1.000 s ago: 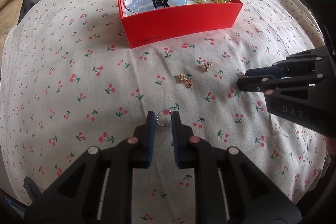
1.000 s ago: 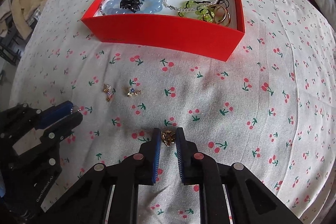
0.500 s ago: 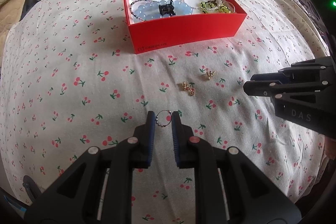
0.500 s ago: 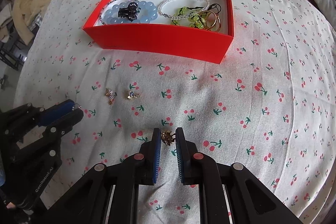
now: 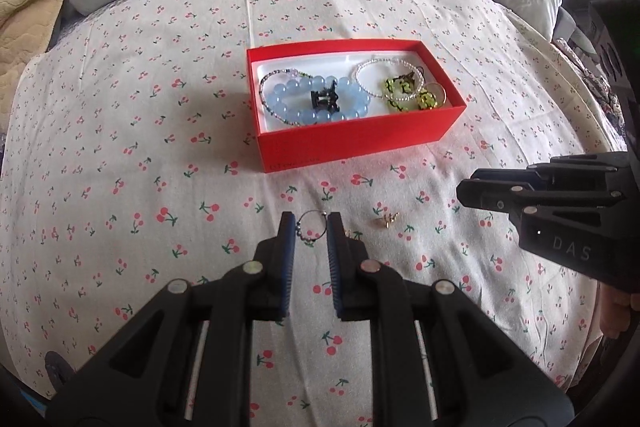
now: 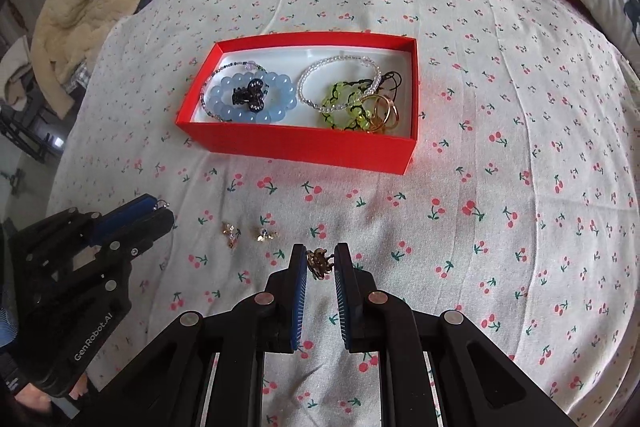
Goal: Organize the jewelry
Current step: 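Carry the ring and flower earring into the red box and open both grippers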
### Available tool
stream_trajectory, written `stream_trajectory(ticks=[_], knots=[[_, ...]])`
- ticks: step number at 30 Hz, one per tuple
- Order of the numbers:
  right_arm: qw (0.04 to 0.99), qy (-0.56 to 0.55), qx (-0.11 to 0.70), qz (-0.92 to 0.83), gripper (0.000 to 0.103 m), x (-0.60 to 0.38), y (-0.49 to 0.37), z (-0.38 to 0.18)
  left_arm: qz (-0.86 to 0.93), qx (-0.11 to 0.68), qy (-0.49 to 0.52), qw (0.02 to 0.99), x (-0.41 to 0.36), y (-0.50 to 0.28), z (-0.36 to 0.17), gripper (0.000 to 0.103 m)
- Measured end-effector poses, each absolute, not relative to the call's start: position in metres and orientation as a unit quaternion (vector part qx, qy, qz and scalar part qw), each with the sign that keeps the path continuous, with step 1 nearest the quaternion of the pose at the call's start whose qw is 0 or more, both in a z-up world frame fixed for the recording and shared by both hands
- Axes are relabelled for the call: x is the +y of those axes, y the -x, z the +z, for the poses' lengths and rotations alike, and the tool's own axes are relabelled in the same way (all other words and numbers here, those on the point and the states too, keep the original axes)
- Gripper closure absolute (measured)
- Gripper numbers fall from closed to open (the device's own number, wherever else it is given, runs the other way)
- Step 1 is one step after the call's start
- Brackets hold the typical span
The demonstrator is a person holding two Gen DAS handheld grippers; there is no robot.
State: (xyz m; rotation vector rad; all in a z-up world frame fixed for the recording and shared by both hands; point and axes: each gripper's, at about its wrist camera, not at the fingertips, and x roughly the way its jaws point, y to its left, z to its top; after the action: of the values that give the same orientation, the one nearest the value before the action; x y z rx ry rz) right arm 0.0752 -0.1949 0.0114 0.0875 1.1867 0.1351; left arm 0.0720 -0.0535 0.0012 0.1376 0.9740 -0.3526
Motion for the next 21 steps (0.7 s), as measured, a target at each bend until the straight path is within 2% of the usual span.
stream_trajectory(ticks=[13,21], knots=[[0.855,-0.098,0.505,0.057,0.089,-0.206,-0.108,0.033,-0.180,0.426,-0.004,0.887,-0.066,-0.108,0.012,0.085],[0.851,-0.137,0.505,0.042,0.089,-0.228,-0.125,0.025,-0.201,0.423,0.018,0.883,-0.082,-0.122,0.005,0.085]])
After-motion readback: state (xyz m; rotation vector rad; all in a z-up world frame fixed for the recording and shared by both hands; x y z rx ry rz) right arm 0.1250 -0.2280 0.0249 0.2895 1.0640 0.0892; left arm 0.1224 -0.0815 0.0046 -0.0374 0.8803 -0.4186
